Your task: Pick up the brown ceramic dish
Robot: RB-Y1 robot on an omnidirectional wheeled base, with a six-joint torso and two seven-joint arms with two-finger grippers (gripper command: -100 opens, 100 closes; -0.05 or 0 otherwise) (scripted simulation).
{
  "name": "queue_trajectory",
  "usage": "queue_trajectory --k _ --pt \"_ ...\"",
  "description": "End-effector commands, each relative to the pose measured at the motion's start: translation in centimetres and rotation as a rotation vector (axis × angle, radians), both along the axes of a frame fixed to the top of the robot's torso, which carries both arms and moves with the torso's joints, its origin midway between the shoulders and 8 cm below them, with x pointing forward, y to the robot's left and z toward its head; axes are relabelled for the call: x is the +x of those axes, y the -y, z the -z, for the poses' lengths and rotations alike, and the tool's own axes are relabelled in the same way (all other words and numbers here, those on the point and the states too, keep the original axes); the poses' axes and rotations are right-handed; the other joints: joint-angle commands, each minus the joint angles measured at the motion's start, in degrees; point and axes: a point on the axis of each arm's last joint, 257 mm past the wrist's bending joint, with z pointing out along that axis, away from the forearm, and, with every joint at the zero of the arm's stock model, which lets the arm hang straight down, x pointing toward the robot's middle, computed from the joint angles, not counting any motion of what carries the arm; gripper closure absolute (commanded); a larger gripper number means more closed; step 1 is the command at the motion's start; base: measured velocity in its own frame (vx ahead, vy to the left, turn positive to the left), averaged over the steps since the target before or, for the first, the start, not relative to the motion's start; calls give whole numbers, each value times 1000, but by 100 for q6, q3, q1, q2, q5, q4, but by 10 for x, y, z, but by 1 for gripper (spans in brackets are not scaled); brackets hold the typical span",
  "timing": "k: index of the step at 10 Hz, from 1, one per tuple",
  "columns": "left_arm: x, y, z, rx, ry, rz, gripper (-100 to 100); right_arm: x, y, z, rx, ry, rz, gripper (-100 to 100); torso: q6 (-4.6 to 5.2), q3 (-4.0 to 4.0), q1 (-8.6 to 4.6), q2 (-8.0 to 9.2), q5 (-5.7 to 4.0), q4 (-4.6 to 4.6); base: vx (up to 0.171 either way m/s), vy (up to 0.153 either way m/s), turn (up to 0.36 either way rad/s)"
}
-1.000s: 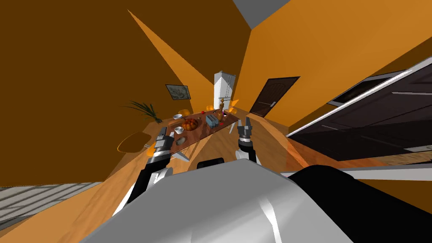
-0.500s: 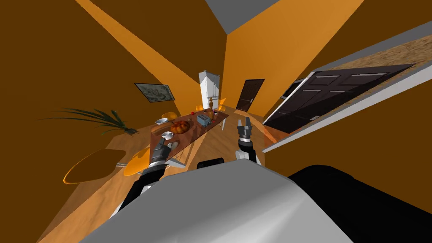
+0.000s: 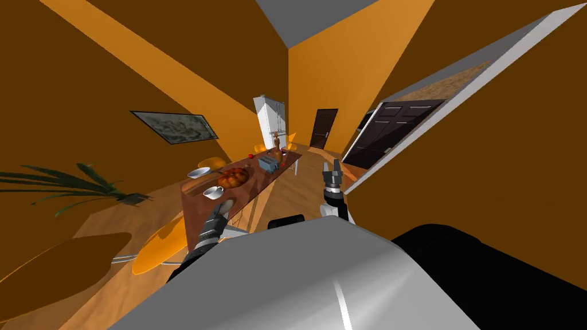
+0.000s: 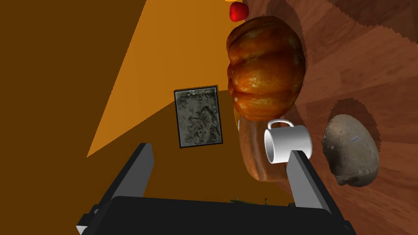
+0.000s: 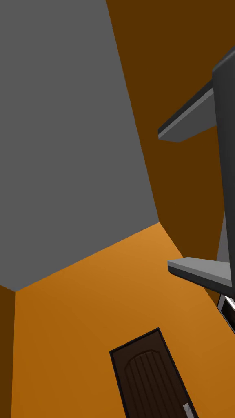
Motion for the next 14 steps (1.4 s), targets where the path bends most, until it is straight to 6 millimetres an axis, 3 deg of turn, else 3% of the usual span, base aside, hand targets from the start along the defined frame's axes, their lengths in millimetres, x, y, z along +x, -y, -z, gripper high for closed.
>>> queue_trajectory --k 1,3,4,7,8,10,11,13,14 --pt "-13 -12 11 -11 -43 -19 -100 0 0 0 0 0 0 0 0 0 0 0 0 0 -27 57 -320" --pt "-52 -29 51 -41 -158 -66 -100 0 0 0 0 0 0 0 1 -7 -16 -13 -3 -2 -21 44 -411" --pt "-56 -30 53 -41 -167 -69 -100 0 0 0 0 0 0 0 1 -8 -12 -15 -3 -3 -8 53 -216" --pt "-130 -50 105 -77 -346 -141 -100 0 0 0 0 0 0 0 -1 -17 -8 -30 -1 -6 14 62 -402" --pt "-131 -50 105 -77 -350 -142 -100 0 0 0 0 0 0 0 0 -18 -1 -32 0 -6 9 73 -155" --pt "-184 -60 132 -95 -465 -184 -100 0 0 0 0 0 0 0 -2 -22 -5 -40 -1 -8 43 72 -327" --pt "-184 -60 132 -95 -467 -184 -100 0 0 0 0 0 0 0 -1 -27 1 -48 0 -9 36 70 -121" --pt "-237 -66 152 -107 -577 -219 -100 0 0 0 0 0 0 0 -4 -27 -7 -48 -1 -9 47 70 -291" --pt "-237 -66 152 -107 -577 -219 -100 0 0 0 0 0 0 0 -1 -30 -1 -53 -1 -10 46 73 -121"
